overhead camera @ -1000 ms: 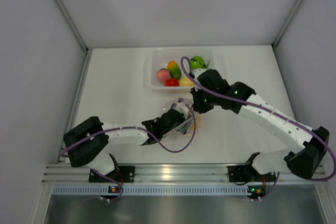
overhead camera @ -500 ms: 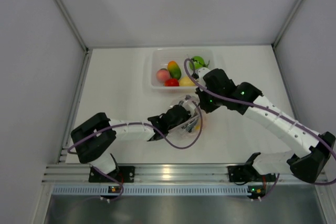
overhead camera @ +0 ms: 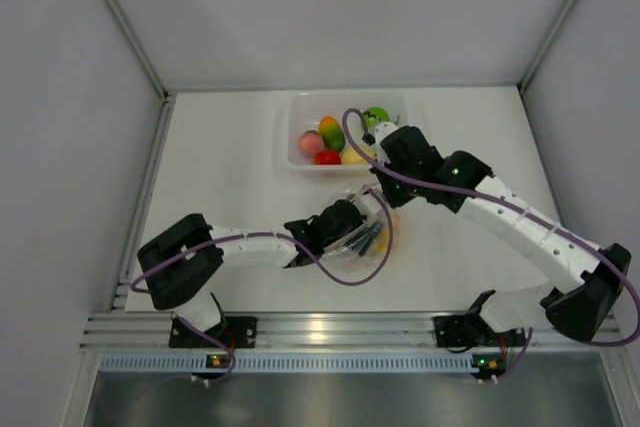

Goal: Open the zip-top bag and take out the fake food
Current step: Pick up the fake fruit from the zipper food storage bag.

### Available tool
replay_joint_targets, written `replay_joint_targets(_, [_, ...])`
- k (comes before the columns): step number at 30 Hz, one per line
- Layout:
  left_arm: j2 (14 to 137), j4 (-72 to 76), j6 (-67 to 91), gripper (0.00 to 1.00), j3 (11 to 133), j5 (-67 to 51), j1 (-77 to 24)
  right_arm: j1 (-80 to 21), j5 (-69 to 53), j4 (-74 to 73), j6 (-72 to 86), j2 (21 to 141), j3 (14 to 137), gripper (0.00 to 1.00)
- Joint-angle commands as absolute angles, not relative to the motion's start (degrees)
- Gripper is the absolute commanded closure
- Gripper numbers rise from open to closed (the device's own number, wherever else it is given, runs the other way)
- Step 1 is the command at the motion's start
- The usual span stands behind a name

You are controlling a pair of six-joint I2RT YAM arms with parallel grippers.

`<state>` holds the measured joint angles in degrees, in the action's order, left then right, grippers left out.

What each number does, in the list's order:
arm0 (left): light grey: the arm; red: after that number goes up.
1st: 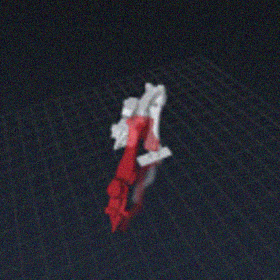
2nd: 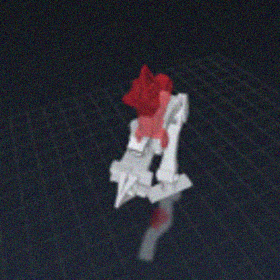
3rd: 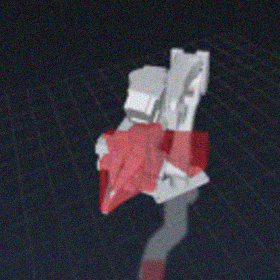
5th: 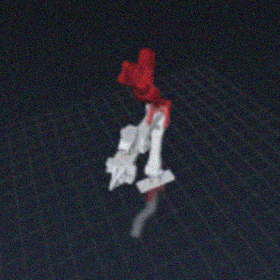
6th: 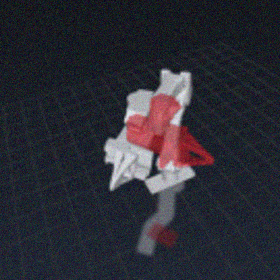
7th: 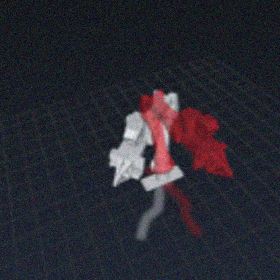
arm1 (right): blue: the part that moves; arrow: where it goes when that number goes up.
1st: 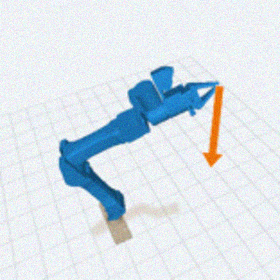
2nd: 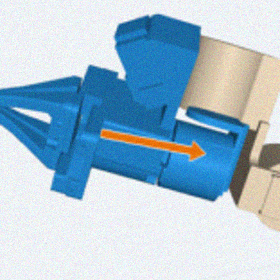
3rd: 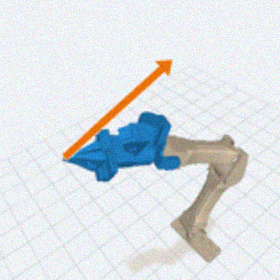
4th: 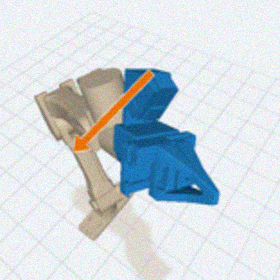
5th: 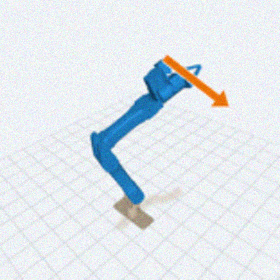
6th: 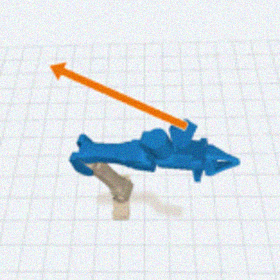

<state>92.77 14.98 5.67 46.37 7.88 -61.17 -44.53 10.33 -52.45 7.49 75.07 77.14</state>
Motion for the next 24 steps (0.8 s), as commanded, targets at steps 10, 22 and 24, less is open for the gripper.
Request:
replay_joint_targets(10, [87.71, 15.38, -2.63, 1.00, 43.86, -11.86, -64.60, -39.99, 26.63, -44.21, 0.53, 74.79, 81.74, 1.00])
replay_joint_targets(22, [82.80, 16.08, -3.52, 1.00, 42.01, -3.00, -66.36, -38.68, 28.13, -51.42, 0.97, 83.58, 85.09, 1.00])
replay_joint_targets(24, [81.39, 17.22, -3.34, 1.00, 40.88, 2.60, -66.53, -38.50, 27.34, -50.72, 1.41, 83.15, 84.38, 1.00])
